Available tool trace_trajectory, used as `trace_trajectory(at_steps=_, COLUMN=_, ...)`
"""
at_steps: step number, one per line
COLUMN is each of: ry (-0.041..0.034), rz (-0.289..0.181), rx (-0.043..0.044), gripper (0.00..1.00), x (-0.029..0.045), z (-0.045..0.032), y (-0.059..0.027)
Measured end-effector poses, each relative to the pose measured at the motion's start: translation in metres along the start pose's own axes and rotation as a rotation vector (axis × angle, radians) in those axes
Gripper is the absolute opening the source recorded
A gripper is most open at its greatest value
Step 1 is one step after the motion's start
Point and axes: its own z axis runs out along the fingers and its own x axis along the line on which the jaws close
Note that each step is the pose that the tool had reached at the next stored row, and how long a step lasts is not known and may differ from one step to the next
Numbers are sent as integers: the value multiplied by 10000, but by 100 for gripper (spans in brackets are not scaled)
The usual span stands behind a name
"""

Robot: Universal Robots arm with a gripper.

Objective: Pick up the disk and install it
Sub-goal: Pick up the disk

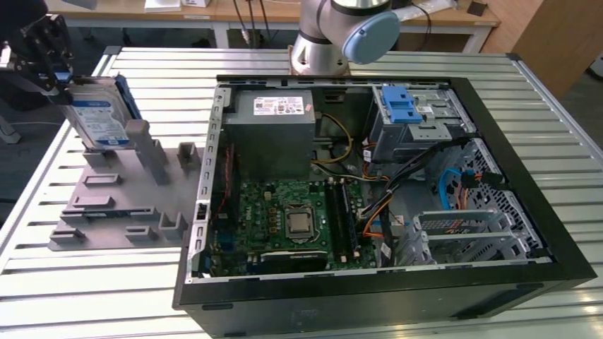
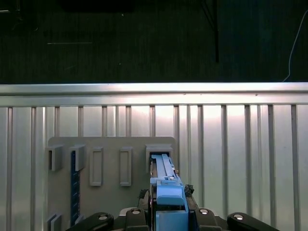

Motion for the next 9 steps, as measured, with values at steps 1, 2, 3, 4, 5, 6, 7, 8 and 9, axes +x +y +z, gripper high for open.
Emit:
trace_trajectory(at_steps=1, ry=1, rz=0, rx=-1, gripper=37, x=0, z=-11, y=0)
trace_trajectory(at_steps=2, ry=0, rz=0, rx=-1, gripper=37, x=0, z=-21, y=1)
trace_trajectory(at_steps=3, ry=0, rz=0, rx=-1, gripper=37, x=0, z=-33, y=1)
trace_trajectory(at_steps=4, ry=0, rz=0, rx=0, gripper=37, x=-1, z=-45, y=1)
trace_trajectory(at_steps=5, ry=1, rz=0, rx=-1, gripper=37, x=-1, z=-58, y=1)
trace_trajectory(at_steps=6, ry=0, rz=0, rx=1, gripper=37, x=-1, z=-71, y=2)
trace_trajectory(at_steps=7, ry=0, rz=0, rx=0, gripper=37, x=-1, z=-82, y=2)
trace_trajectory(at_steps=8, ry=0, rz=0, rx=0, gripper=37, x=-1, z=-93, y=2)
trace_trajectory(at_steps=9, ry=0, rz=0, rx=0, gripper=37, x=-1, z=-102, y=2)
